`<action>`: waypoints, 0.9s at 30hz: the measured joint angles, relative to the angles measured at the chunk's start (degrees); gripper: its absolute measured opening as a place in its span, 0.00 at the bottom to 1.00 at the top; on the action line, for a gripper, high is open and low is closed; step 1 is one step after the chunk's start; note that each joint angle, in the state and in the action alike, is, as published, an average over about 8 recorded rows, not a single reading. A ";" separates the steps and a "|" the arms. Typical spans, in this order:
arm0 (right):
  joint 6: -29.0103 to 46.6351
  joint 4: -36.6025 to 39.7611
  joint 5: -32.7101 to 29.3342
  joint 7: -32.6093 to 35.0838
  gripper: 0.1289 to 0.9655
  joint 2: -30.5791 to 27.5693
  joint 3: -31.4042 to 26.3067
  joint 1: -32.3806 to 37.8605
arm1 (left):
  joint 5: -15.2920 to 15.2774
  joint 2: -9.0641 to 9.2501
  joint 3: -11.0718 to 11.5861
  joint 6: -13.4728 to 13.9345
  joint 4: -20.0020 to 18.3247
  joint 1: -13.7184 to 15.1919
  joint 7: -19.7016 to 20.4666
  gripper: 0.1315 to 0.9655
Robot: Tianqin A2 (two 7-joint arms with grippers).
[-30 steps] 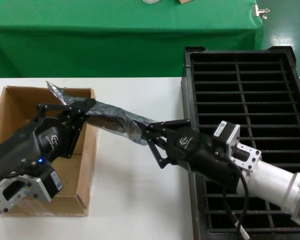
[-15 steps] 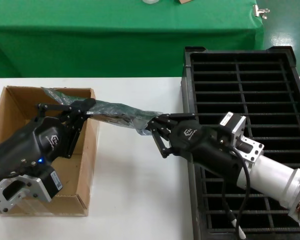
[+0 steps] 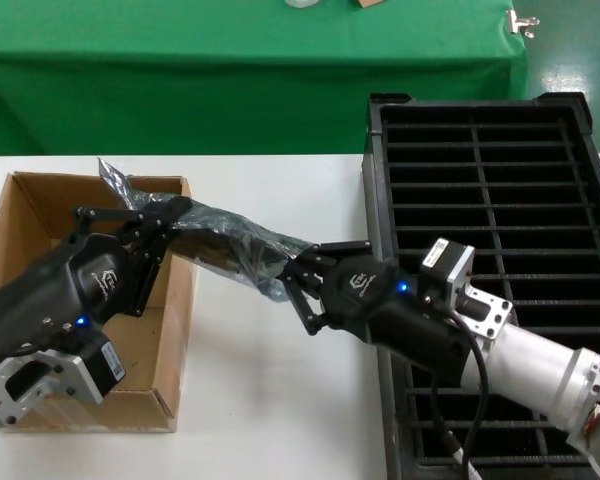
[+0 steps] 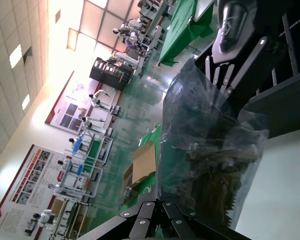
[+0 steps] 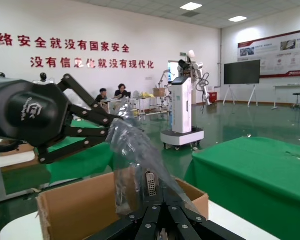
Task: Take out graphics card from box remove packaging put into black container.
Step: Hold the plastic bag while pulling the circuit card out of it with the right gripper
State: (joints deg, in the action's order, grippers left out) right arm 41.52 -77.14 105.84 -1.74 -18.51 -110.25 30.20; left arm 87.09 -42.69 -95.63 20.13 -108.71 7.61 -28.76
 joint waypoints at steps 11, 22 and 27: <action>-0.13 -1.98 -0.74 -1.17 0.00 -0.61 -0.89 -1.28 | 0.00 0.00 0.00 0.00 0.00 0.00 0.00 0.01; -0.23 -2.89 -1.10 -1.67 0.00 -0.79 -1.43 -1.98 | 0.00 0.00 0.00 0.00 0.00 0.00 0.00 0.01; -0.36 -3.68 -1.18 -2.07 0.00 -1.08 -1.50 -2.40 | 0.00 0.00 0.00 0.00 0.00 0.00 0.00 0.01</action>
State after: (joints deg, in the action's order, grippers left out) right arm 41.16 -80.83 104.66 -3.81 -19.59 -111.75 27.79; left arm 87.09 -42.69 -95.62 20.13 -108.71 7.61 -28.76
